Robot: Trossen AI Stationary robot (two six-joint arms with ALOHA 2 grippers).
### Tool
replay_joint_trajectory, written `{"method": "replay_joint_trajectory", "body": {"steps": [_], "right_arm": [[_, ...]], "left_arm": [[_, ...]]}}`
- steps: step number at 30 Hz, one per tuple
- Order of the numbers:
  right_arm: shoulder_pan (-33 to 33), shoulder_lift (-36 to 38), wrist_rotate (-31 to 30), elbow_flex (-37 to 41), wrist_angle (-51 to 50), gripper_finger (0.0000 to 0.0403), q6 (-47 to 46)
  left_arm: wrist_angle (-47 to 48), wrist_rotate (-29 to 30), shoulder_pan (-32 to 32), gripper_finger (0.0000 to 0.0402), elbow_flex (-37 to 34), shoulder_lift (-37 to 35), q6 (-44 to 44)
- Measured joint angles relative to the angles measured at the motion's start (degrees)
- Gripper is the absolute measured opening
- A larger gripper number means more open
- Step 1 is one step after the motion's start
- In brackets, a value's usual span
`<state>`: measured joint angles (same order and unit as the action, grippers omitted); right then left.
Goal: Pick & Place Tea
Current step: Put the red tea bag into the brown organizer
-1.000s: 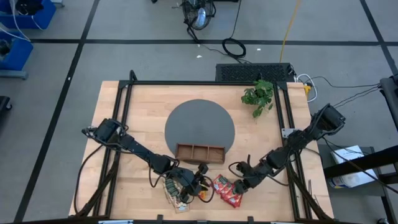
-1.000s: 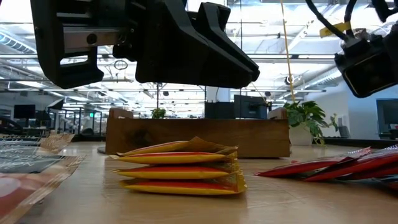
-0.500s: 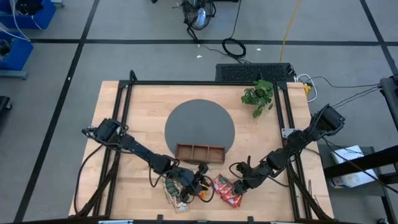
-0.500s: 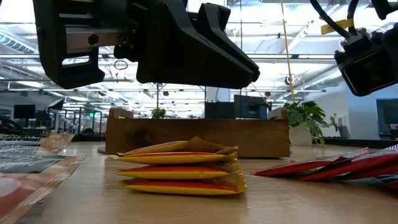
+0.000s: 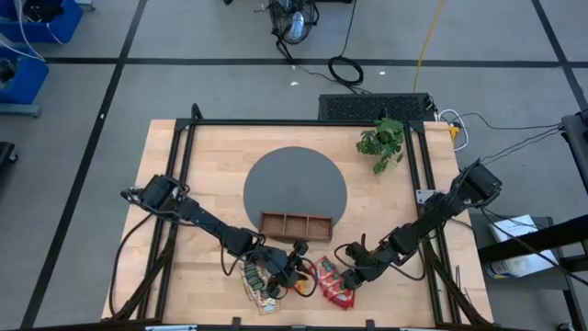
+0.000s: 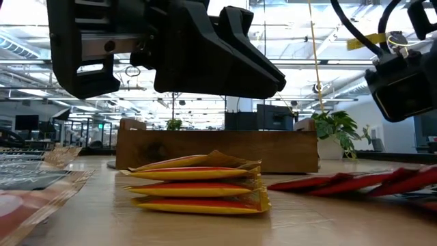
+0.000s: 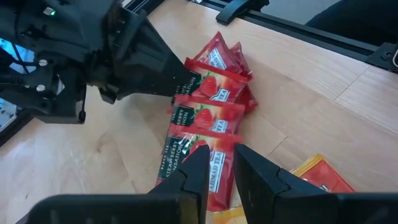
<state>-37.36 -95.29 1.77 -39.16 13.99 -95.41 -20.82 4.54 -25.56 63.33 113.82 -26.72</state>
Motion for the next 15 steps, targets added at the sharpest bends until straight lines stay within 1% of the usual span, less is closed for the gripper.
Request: {"method": "replay_joint_trajectory", "body": {"steps": [2, 4, 9, 11, 15], "right_arm": [[0.13, -0.02, -0.14, 0.0, -0.23, 0.0147, 1.05], [0.22, 0.19, -0.16, 0.04, -0.37, 0.0118, 2.75], [0.7, 1.27, -0.42, 0.13, -0.71, 0.0023, 7.29], [0.96, 1.75, -0.39, 0.13, -0.8, 0.0008, 8.97], [1.73, 3.14, -0.34, 0.13, -1.85, 0.0002, 10.81]], "left_arm": [[0.0, 0.0, 0.04, 0.0079, 0.0, 0.0, -0.01], [-0.01, 0.0, 0.04, 0.0079, 0.0, 0.0, -0.04], [-0.04, 0.0, 0.33, 0.0079, 0.0, 0.0, -0.04], [-0.04, 0.0, 0.54, 0.0079, 0.0, 0.0, 0.1], [-0.04, 0.0, 0.93, 0.0079, 0.0, 0.0, 0.85]]}}
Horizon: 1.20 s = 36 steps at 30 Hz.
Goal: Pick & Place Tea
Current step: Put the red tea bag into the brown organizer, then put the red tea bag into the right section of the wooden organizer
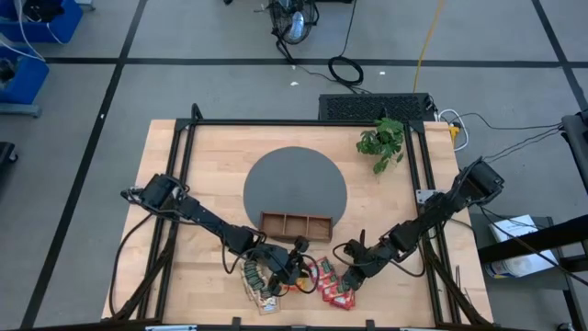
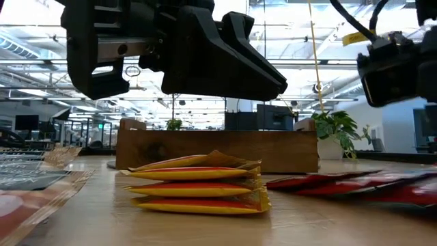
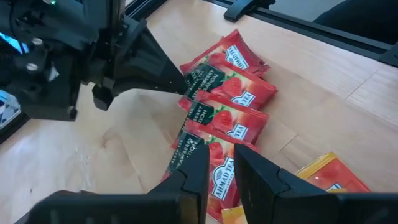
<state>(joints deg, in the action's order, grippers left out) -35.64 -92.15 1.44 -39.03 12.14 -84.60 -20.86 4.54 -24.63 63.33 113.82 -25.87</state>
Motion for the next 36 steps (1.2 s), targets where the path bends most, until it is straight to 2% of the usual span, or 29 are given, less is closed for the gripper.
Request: {"method": "replay_joint_trajectory", "body": {"steps": [8, 12, 14, 17, 23, 28, 31, 36], "right_arm": [[0.81, 7.79, -1.54, 0.02, -9.22, 0.0, 1.61], [0.81, 11.31, -6.31, 0.02, -10.25, 0.0, 5.01], [0.81, 12.36, -8.75, 0.02, -10.16, 0.0, 7.31], [1.56, 12.77, -9.11, 0.02, -10.48, 0.0, 9.34], [1.91, 12.73, -6.21, 0.02, -10.6, 0.0, 6.12], [0.48, 12.61, -5.52, 0.02, -10.68, 0.0, 3.17], [0.0, 12.4, -5.97, 0.02, -10.22, 0.0001, 4.37], [-0.32, 10.07, -7.14, 0.02, -8.81, 0.0027, 4.6]], "left_arm": [[0.23, 0.0, 0.49, 0.0079, 0.0, 0.0, 0.99], [0.87, -0.04, 0.44, 0.0079, 0.0, 0.0, 0.84], [1.35, -1.4, 0.34, 0.0079, 0.0, 0.0, 0.83], [0.81, -5.29, -0.17, 0.0079, 0.25, 0.68, 0.58], [3.24, -5.53, -2.94, 0.0079, 8.11, 6.32, -2.3], [13.24, -5.07, -4.18, 0.0078, 16.69, 10.95, -2.63], [17.0, -5.07, -4.06, 0.0078, 19.38, 11.98, -1.78], [16.34, -7.72, -3.65, 0.0079, 20.83, 12.67, -1.02]]}}
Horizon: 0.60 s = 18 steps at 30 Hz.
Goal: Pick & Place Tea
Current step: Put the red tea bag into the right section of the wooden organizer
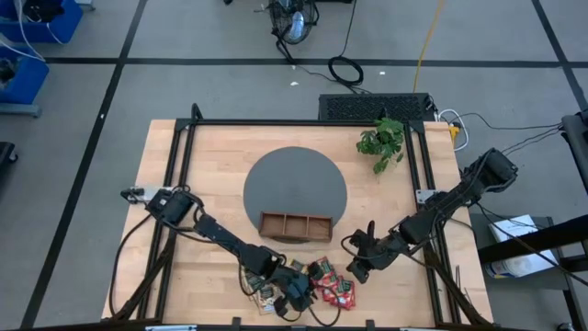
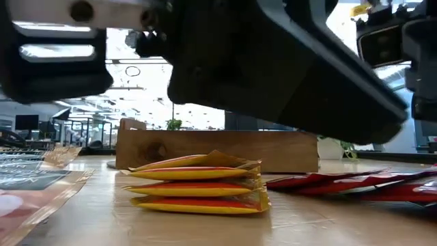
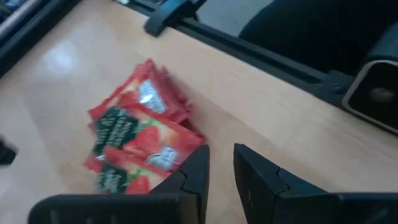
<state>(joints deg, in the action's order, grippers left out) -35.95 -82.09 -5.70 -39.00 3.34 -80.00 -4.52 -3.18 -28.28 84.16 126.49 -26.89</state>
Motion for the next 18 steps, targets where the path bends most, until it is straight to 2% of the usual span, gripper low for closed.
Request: {"method": "replay_joint_trajectory", "body": {"steps": [5, 10, 18], "right_arm": [[-0.19, -3.97, 4.16, 0.0, 3.61, 0.0066, -2.74], [-0.16, -4.97, 4.35, 0.0, 4.39, 0.0099, -3.12], [-0.14, -4.96, 4.27, 0.0, 5.06, 0.012, -4.3]], "left_arm": [[-3.81, -2.64, 0.74, 0.0078, 0.07, -0.01, 0.28], [-5.23, -4.55, 1.82, 0.0078, 0.07, 1.08, -0.33], [-6.72, -4.91, 3.96, 0.0078, 0.52, 3.66, 1.11]]}}
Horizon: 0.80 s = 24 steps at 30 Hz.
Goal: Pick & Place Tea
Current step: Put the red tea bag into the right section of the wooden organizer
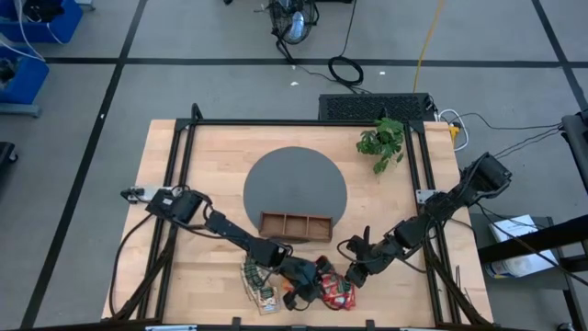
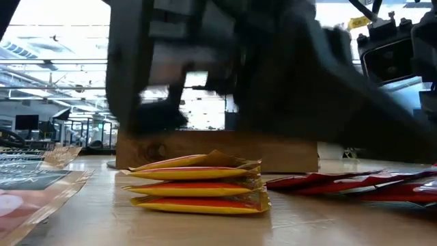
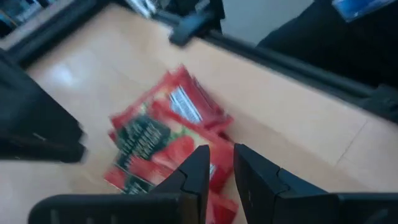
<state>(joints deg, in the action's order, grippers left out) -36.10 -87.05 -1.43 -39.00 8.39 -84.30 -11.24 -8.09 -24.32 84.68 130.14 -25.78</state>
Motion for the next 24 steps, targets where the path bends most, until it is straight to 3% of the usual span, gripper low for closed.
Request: {"method": "replay_joint_trajectory", "body": {"steps": [5, 15, 24], "right_arm": [[0.0, 0.0, -0.51, 0.0, -0.09, 0.0121, -0.1], [0.0, 0.0, -1.61, 0.0, -0.01, 0.0121, -0.54], [0.0, -2.51, 1.63, 0.0, -0.03, 0.0123, -3.16]], "left_arm": [[1.63, -1.87, 0.58, 0.0072, 2.28, 2.56, 0.79], [3.16, -2.55, 2.22, 0.0006, 4.4, 3.83, 1.67], [2.1, -2.47, 4.25, 0.0019, 4.38, 3.83, 3.6]]}}
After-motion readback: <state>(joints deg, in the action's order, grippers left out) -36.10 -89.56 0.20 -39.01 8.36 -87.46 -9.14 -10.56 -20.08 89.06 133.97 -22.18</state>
